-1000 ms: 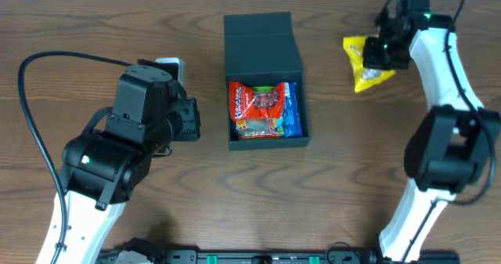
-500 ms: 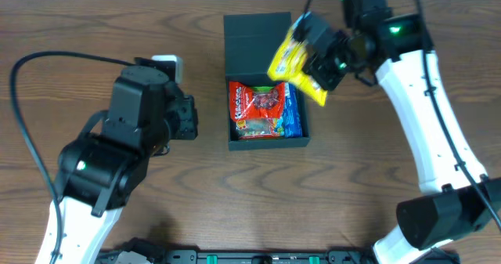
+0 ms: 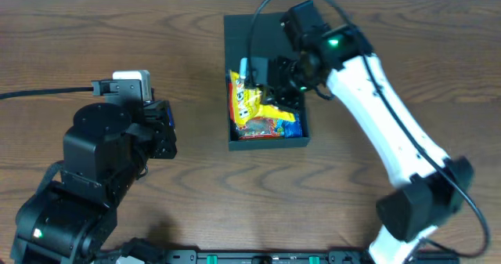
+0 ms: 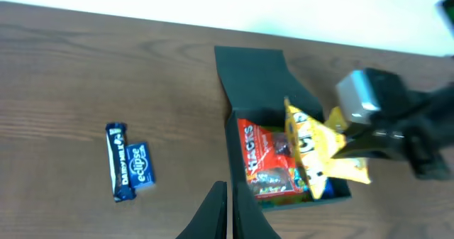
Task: Pack container
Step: 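Carry the yellow bag left and lower it into the box, then press the yellow bag down into the box with the right gripper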
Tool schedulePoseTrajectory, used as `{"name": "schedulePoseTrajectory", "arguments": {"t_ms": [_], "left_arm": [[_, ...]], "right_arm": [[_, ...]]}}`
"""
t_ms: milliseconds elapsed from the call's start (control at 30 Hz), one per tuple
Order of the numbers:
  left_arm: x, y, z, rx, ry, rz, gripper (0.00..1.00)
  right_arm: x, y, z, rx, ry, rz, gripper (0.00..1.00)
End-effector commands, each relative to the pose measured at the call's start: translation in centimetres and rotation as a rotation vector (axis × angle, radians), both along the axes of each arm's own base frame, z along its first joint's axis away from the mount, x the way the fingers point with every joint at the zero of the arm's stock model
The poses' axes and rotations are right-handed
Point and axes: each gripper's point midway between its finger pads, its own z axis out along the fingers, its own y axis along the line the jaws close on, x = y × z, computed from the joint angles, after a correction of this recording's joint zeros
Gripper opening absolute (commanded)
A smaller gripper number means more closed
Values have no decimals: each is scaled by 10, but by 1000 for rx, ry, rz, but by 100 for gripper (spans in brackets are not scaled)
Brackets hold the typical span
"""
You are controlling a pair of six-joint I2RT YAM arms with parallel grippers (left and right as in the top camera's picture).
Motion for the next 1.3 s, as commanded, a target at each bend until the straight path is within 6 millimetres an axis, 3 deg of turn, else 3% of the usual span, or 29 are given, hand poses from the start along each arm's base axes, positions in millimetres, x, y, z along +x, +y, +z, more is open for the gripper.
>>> {"name": "schedulePoseTrajectory", "arguments": {"t_ms": [0,200,500,700,867,900,933,967,1133,1267], "left_arm": [[-1,5,0,30,-3,8,6],[-2,5,-2,35,9,8,6],[-4,6,-4,38,18,8,6],[-4,6,-4,39,18,8,6],[-4,6,-4,39,18,8,6],[-4,6,-4,39,18,8,6],[-4,6,-4,39,18,8,6],[-4,6,-4,39,18,8,6],[-4,6,-4,39,18,8,7],[-4,6,-4,39,18,8,7]], "right_arm": [[-2,6,-30,-22,71,35,2],[2,9,-89,-82,195,36,2],[6,13,-139,-118,264,41,1],[-3,14,-169,-158,331,50,1],[-1,15,-162,-157,331,14,1],[1,13,-156,-159,332,-8,14],[2,12,-153,-166,329,-28,33],[4,10,-150,-175,326,-53,43],[7,8,-112,-156,261,-86,58],[8,9,-61,-92,156,-88,68]]}}
